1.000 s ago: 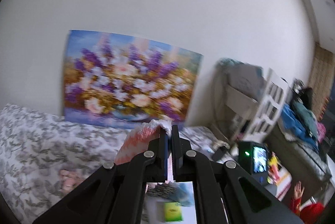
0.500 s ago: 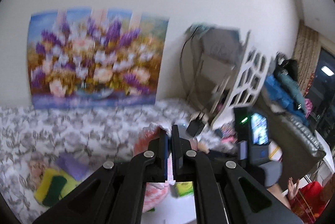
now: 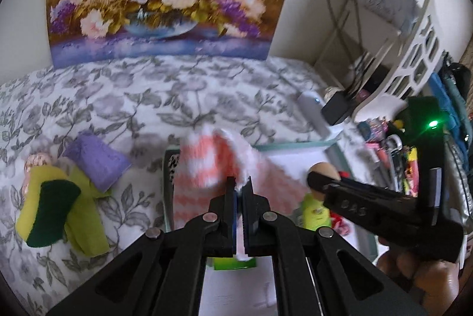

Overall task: Organize soft objects
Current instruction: 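Carry the puff and pink towel over the tray and open both tools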

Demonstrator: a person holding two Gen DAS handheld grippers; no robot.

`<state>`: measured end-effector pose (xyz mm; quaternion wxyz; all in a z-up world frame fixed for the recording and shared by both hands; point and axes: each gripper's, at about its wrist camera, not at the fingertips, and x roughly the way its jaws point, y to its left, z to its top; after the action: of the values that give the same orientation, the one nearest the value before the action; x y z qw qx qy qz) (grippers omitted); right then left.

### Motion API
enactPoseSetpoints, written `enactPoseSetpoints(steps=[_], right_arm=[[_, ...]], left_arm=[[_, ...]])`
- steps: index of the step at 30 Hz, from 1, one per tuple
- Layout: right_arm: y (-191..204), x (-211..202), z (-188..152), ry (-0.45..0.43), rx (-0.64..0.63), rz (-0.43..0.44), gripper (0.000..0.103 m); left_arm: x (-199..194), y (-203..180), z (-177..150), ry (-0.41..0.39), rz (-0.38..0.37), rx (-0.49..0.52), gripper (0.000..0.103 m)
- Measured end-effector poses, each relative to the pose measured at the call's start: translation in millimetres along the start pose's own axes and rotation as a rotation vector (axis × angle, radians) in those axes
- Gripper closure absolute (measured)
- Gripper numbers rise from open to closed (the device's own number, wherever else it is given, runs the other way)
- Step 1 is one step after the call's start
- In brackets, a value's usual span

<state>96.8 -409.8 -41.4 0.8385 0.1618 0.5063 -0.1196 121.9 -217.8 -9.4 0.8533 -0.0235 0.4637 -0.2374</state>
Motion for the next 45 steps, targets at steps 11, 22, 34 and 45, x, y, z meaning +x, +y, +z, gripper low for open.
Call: enactPoseSetpoints(steps=[11,22,34,45], right_arm=[[-1.0,21.9,-1.6,0.042,0.002,-0.009,0.053],[-1.2,31.7,-2.2,0.057,-0.001,-0.025,0.053],[-0.5,16.4,2.2,0.040,0.004,-0.029,0.040],[-1.5,-7.7,4.3,0.008,-0.003,-0.029,0.032]], left_arm=[[45.6,15.7,-12.8,0.134,0.071,-0.027,0.101],[64.6,22.0,-15.8,0.170,0.099,-0.030,0.100],[45.2,25.8,-9.3,0.219,0.061,-0.104,0.060],[3.9,31.3,-0.4,0.166,0.144,-0.116,0.026]])
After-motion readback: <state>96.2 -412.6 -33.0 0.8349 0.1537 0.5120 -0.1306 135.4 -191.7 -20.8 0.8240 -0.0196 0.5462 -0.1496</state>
